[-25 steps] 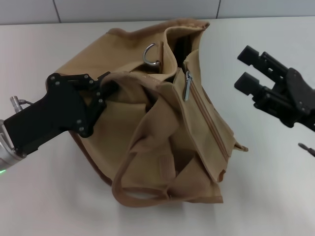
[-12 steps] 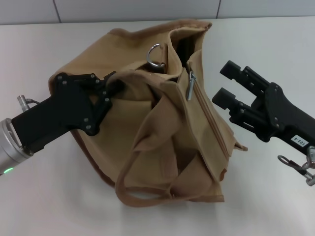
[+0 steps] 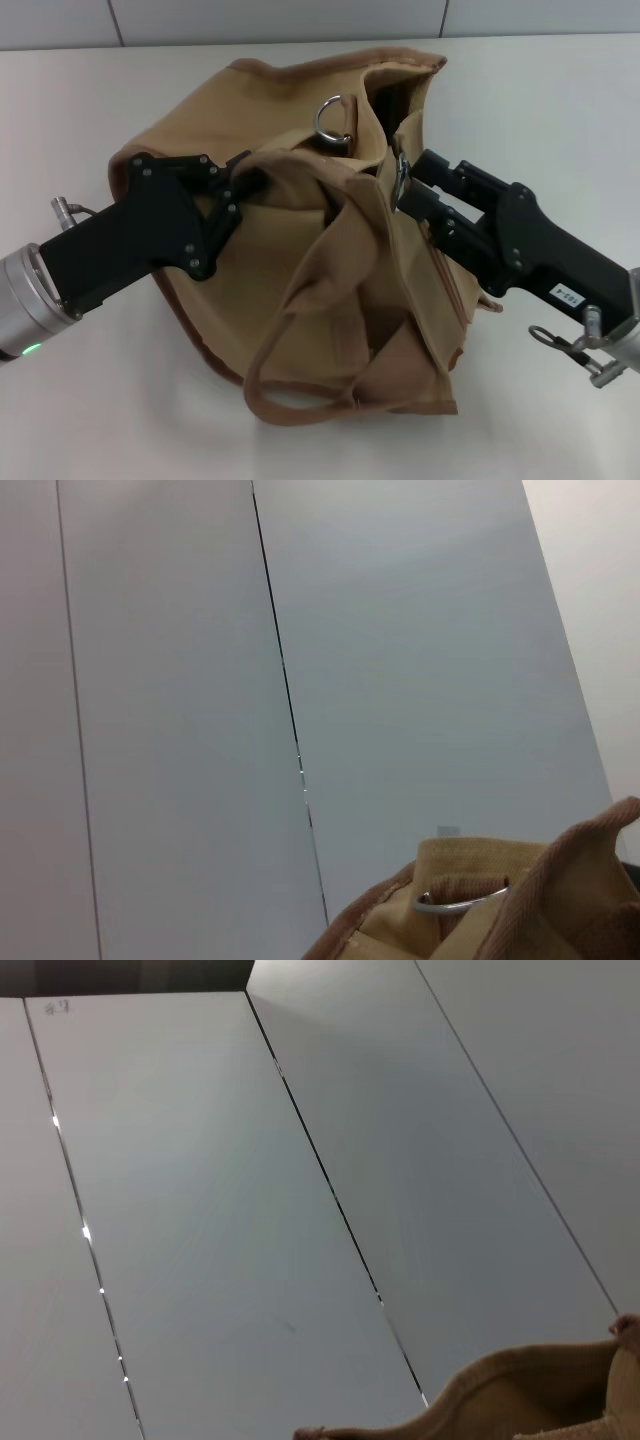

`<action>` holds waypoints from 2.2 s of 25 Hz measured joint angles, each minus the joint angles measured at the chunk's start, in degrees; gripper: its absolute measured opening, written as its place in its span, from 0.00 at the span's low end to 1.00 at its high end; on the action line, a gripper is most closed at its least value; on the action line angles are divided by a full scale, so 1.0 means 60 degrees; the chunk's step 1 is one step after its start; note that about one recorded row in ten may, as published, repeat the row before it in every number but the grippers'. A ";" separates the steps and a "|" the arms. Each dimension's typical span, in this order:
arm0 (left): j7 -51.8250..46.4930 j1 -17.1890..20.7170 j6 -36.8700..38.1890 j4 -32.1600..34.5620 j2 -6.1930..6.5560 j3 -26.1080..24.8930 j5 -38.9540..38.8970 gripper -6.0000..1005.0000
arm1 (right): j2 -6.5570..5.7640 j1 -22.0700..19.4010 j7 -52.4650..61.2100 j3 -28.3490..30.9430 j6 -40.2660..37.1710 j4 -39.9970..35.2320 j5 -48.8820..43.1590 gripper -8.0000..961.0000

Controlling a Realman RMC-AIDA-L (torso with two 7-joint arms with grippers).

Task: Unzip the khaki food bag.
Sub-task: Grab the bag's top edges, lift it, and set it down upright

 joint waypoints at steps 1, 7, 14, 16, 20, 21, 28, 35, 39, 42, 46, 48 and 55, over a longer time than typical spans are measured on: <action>0.0006 -0.0004 -0.0013 -0.0008 0.0000 0.0040 -0.0005 0.05 | 0.0005 0.0034 -0.0004 -0.0002 0.0092 0.0067 0.0000 0.62; 0.0021 -0.0033 -0.0051 -0.0012 0.0000 0.0228 -0.0059 0.05 | 0.0009 0.0194 -0.0008 0.0020 0.0594 0.0390 -0.0001 0.43; 0.0066 -0.0121 -0.0016 -0.0038 0.0000 0.0229 -0.0056 0.05 | 0.0006 0.0392 -0.0004 0.0106 0.1099 0.0645 0.0001 0.40; 0.0108 -0.0130 -0.0015 -0.0044 0.0000 0.0227 -0.0057 0.05 | 0.0006 0.0408 -0.0003 0.0117 0.1175 0.0683 0.0041 0.39; 0.0123 -0.0167 -0.0054 -0.0051 -0.0001 0.0181 -0.0057 0.05 | 0.0006 0.0328 -0.0003 0.0225 0.1248 0.0671 0.0081 0.36; 0.0124 -0.0174 -0.0064 -0.0052 0.0001 0.0163 -0.0059 0.05 | 0.0004 0.0284 -0.0003 0.0293 0.1276 0.0650 0.0088 0.35; 0.0124 -0.0194 -0.0135 -0.0004 0.0037 -0.0094 -0.0102 0.05 | -0.0055 -0.0175 0.0083 0.1044 0.1215 0.0386 0.0111 0.32; 0.0124 -0.0228 -0.0286 0.0006 0.0043 -0.0124 -0.0107 0.05 | -0.0059 -0.0231 0.0088 0.1044 0.1077 0.0262 0.0049 0.31; 0.0124 -0.0252 -0.0339 -0.0002 0.0053 -0.0125 -0.0108 0.05 | -0.0047 -0.0253 0.0013 0.1004 0.0719 0.0022 0.0011 0.31; 0.0124 -0.0255 -0.0343 -0.0007 0.0062 -0.0124 -0.0108 0.05 | -0.0044 -0.0253 -0.0059 0.0997 0.0495 -0.0111 -0.0193 0.31; 0.0124 -0.0264 -0.0333 -0.0022 0.0051 -0.0125 -0.0108 0.05 | -0.0031 -0.0122 -0.0313 0.0997 0.0499 -0.0211 -0.0745 0.31; 0.0124 -0.0269 -0.0303 -0.0042 0.0043 -0.0124 -0.0108 0.05 | -0.0020 -0.0021 -0.0542 0.0997 0.0639 -0.0197 -0.0989 0.31; 0.0095 -0.0248 -0.0209 -0.0063 0.0029 -0.0063 -0.0108 0.05 | 0.0006 0.0056 -0.0851 0.1086 0.1107 -0.0130 -0.1078 0.31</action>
